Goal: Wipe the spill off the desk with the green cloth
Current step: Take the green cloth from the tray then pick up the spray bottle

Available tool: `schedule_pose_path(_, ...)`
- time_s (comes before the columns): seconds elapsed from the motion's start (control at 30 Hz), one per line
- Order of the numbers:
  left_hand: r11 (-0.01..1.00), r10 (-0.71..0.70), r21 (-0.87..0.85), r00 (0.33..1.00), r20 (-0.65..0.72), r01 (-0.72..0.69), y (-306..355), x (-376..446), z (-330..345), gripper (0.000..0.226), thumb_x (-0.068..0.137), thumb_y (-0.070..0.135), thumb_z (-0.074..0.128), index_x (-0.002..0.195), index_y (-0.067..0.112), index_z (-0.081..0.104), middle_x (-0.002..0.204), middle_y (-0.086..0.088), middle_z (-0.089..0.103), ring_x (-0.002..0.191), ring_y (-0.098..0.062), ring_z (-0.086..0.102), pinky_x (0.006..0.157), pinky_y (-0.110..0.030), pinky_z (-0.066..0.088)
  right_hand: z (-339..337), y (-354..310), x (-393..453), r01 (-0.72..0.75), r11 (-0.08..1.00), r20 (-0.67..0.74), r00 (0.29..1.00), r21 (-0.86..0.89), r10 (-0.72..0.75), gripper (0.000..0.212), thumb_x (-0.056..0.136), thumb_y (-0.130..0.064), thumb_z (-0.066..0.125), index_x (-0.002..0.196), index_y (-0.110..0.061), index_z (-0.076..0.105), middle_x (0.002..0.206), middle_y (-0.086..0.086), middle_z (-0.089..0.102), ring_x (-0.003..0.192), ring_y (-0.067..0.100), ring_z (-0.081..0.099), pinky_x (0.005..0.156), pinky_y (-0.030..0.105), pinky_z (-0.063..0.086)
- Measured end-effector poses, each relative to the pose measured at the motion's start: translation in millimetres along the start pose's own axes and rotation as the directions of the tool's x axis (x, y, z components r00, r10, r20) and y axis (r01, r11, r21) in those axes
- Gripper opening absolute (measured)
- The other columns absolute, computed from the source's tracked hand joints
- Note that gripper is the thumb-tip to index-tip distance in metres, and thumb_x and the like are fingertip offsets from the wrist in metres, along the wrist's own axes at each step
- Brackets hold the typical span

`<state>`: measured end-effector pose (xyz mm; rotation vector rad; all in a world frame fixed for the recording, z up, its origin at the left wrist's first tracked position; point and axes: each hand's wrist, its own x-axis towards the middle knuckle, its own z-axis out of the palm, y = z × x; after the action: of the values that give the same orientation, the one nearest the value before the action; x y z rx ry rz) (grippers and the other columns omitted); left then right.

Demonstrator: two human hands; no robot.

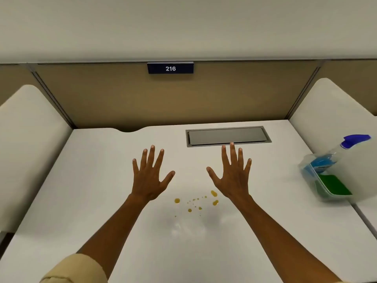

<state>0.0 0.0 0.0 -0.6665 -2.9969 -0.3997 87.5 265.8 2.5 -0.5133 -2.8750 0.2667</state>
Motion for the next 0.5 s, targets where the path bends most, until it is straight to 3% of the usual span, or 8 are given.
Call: schedule_pose_path(0.5, 0.983, 0.180, -0.054, 0.983, 0.046, -0.177, 17, 17, 10, 0.095, 0.081, 0.083, 0.002, 0.158, 0.028, 0.000, 0.167, -0.003, -0.011, 0.154, -0.028, -0.009, 0.120, -0.061, 0.000, -8, 14, -35, -0.196, 0.980, -0.085, 0.978, -0.039, 0.192, 0.090, 0.086, -0.078, 0.023, 0.156, -0.029, -0.004, 0.165, 0.004, -0.009, 0.152, 0.031, -0.004, 0.118, 0.063, 0.007)
